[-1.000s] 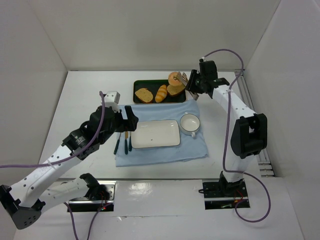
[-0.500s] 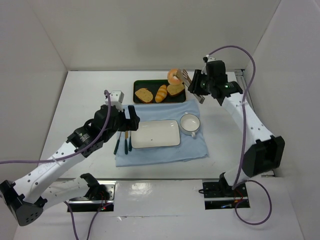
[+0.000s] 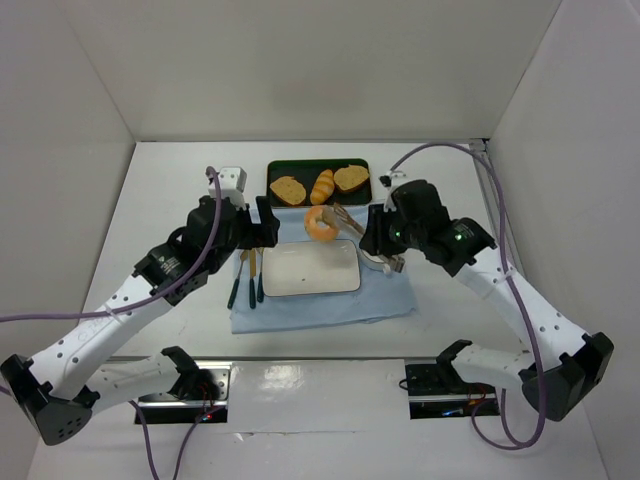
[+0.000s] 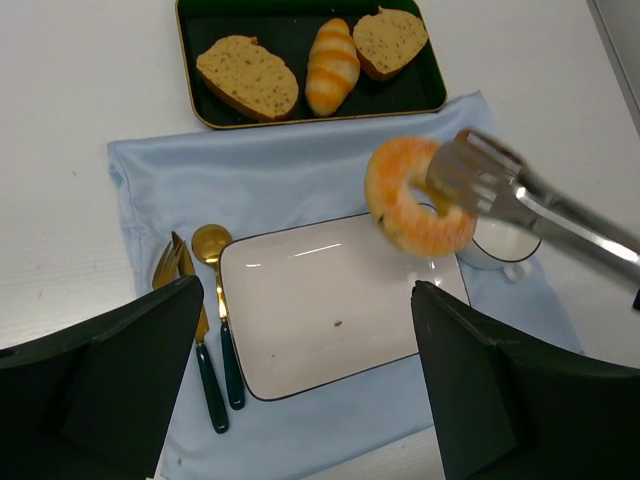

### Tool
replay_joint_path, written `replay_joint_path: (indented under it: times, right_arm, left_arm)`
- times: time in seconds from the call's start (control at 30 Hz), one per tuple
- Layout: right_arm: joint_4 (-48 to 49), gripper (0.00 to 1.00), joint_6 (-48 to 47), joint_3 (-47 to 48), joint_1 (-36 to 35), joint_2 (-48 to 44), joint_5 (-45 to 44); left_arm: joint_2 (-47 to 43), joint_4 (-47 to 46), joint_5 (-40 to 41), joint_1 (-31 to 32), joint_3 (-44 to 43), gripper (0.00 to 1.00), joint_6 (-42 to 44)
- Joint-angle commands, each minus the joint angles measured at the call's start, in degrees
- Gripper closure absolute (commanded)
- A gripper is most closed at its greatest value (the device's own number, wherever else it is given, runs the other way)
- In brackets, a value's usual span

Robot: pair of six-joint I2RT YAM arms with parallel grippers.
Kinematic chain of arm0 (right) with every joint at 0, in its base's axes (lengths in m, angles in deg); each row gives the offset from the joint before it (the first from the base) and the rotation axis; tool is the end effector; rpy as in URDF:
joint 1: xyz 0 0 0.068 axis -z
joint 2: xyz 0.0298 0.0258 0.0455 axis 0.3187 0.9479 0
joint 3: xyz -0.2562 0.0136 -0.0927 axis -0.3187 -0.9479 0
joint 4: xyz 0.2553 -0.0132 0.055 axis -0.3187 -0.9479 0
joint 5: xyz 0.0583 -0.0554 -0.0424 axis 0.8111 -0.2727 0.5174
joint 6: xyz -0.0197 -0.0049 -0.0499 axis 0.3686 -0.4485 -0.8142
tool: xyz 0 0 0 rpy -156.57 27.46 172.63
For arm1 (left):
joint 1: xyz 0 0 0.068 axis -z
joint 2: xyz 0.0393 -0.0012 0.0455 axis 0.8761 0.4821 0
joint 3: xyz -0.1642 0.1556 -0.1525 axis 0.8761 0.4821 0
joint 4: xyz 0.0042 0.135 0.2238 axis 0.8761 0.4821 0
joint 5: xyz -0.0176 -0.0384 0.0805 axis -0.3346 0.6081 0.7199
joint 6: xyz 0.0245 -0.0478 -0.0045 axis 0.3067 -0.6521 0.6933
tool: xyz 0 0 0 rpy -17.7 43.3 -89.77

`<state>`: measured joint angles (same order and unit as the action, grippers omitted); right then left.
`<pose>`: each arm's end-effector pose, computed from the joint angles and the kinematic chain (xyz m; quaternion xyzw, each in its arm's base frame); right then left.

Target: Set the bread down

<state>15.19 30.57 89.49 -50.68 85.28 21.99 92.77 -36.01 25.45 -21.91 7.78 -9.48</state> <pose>0.1963 0.1262 0.3556 -0.1093 0.8972 0.2166 0.3691 0.1785 -0.1282 0.3719 -0.0464 0.8123 -0.1828 0.5519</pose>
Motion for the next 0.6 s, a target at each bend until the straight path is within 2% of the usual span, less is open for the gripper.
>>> replay_joint_path:
  times: [0.0, 0.3, 0.57]
  right_arm:
    - [-1.29, 0.7, 1.76, -2.46, -3.58, -2.33, -1.97]
    - [4.5, 0.7, 3.61, -10.55, -11.48, -2.69, -3.64]
    - [12.85, 0.7, 4.67, -13.88, -13.96, 1.63, -4.34]
  left_arm:
    - [-0.17, -2.54, 1.87, -0.51, -3.62, 0.01, 1.94]
    - [-2.45, -0.44, 2.48, -0.51, -4.68, 0.01, 0.8]
    - [-4.74, 1.85, 2.48, -0.51, -4.16, 0.01, -0.87]
